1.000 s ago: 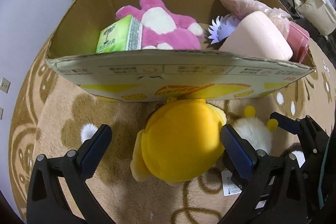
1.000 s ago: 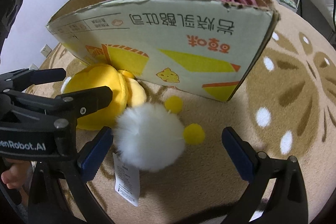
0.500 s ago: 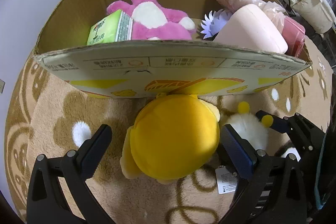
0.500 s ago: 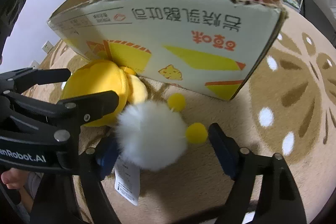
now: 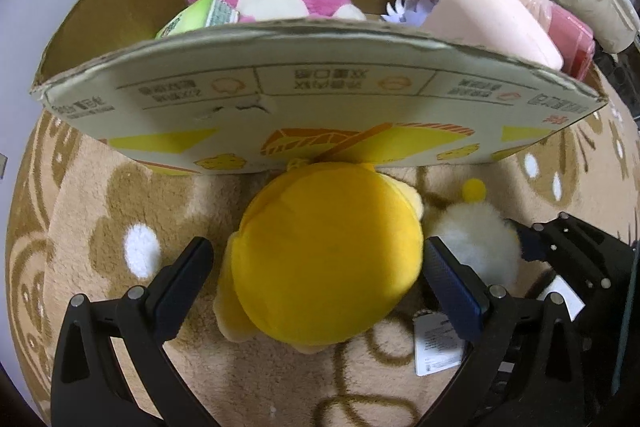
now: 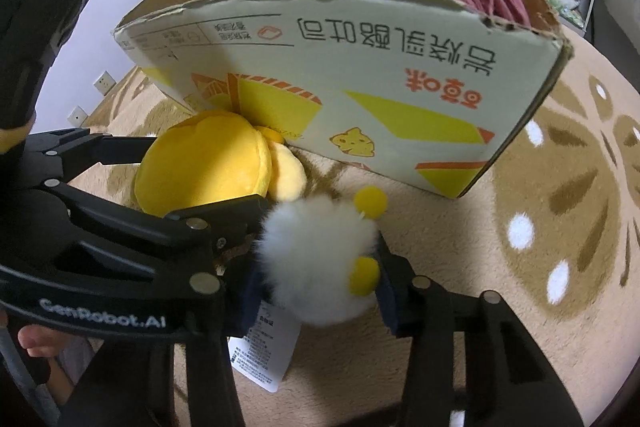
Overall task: Organize soft objects
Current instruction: 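Close the right tool on the white pom-pom plush while the left tool grasps the yellow plush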
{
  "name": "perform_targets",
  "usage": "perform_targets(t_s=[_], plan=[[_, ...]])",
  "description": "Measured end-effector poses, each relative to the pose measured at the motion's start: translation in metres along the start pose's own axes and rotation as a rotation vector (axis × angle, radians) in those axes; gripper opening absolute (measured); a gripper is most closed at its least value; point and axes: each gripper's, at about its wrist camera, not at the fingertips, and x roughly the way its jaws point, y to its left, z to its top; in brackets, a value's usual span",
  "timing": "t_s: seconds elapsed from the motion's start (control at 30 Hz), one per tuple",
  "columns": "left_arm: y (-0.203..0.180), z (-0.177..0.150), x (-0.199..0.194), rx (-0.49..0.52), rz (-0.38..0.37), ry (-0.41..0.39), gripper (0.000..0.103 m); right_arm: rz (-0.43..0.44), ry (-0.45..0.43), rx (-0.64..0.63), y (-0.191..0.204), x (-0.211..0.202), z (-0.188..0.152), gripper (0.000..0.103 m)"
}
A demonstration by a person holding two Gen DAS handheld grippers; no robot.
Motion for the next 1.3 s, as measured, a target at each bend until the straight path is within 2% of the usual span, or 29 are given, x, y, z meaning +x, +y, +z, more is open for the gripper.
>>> perform_targets(t_s=[0.17,0.33,0.47,0.73,0.87,1.07,1.3], plan=[[0.001,0.004,0.014,0.005,-0.004,-0.003,0.1,-0.001,0.003,-0.003,-0.003,-0.003,-0.004,0.05],[0.002,-0.001,0.012,0.012,-0.042,0.008,0.085,0.002,0.006,-0.015,-0.008,-0.005,-0.005,0.05],[-0.003,-0.004,0.009,0.027,-0.036,-0.003,0.081,-0.002,0.008,-0.025,-0.006,-0.005,-0.005,0.049],[-0.011,-0.008,0.003,0.029,-0.014,-0.007,0.078,0.0,-0.002,-0.038,-0.002,-0.005,-0.004,0.047],[-0.013,-0.01,-0.006,0.024,0.017,-0.018,0.078,0.001,-0.014,-0.051,-0.001,-0.009,-0.008,0.04],[-0.002,-0.015,-0.017,-0.026,0.034,-0.039,0.078,0.003,-0.023,-0.046,0.002,-0.011,-0.011,0.038],[0.017,-0.024,-0.034,-0.049,0.05,-0.067,0.078,0.006,-0.073,-0.041,0.001,-0.024,-0.02,0.037]])
